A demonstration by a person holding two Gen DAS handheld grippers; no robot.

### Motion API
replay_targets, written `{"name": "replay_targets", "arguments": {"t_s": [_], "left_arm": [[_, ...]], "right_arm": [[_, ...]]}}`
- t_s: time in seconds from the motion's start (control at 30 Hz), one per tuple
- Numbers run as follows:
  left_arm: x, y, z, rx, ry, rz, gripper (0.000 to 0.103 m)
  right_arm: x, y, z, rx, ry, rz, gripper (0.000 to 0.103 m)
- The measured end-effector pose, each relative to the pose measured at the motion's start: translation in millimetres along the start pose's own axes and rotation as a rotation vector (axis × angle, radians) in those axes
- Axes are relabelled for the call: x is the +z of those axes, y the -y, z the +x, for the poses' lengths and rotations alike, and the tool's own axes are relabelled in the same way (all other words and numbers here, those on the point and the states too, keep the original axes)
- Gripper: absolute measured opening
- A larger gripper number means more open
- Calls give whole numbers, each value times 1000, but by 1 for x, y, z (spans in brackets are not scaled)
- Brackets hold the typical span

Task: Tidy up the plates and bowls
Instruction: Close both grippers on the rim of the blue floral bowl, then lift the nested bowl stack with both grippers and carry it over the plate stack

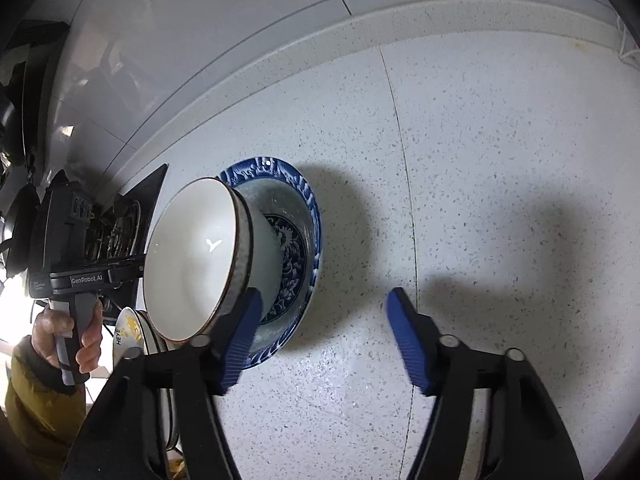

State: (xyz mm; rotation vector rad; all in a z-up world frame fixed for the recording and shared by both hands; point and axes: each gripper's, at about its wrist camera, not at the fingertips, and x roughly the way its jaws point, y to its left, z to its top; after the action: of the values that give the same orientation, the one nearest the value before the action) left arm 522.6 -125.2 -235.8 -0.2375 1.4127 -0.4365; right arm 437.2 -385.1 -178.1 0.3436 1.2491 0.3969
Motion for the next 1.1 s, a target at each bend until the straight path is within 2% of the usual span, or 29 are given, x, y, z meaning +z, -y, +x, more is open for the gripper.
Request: {"name": "replay_targets", "arguments": {"t_s": [0.1, 0.27, 0.53, 0.67, 0.77, 0.9, 0.97, 1.1], "left_arm": [[3, -3, 5, -28, -17, -10, 54], [7, 3, 11, -18, -25, 30, 52], [15, 6, 28, -47, -28, 42, 49], [19, 6, 33, -93, -54, 22, 39], [19, 4, 39, -174, -68, -14, 24], [19, 7, 40, -216, -62, -51, 10], [18, 9, 40, -200, -53, -68, 9], [13, 15, 41, -175, -28, -76, 8]], "right_arm": [[2, 0, 6, 13, -21, -2, 45], [7, 2, 16, 11, -56, -8, 30], [10, -6, 30, -3, -86, -94, 25], [11, -6, 38, -3, -99, -118, 24], [10, -5, 44, 42, -114, -121, 17], [11, 3, 48, 94, -138, -67, 16], [11, 7, 51, 112, -160, -39, 17], [8, 2, 49, 74, -155, -46, 16]]}}
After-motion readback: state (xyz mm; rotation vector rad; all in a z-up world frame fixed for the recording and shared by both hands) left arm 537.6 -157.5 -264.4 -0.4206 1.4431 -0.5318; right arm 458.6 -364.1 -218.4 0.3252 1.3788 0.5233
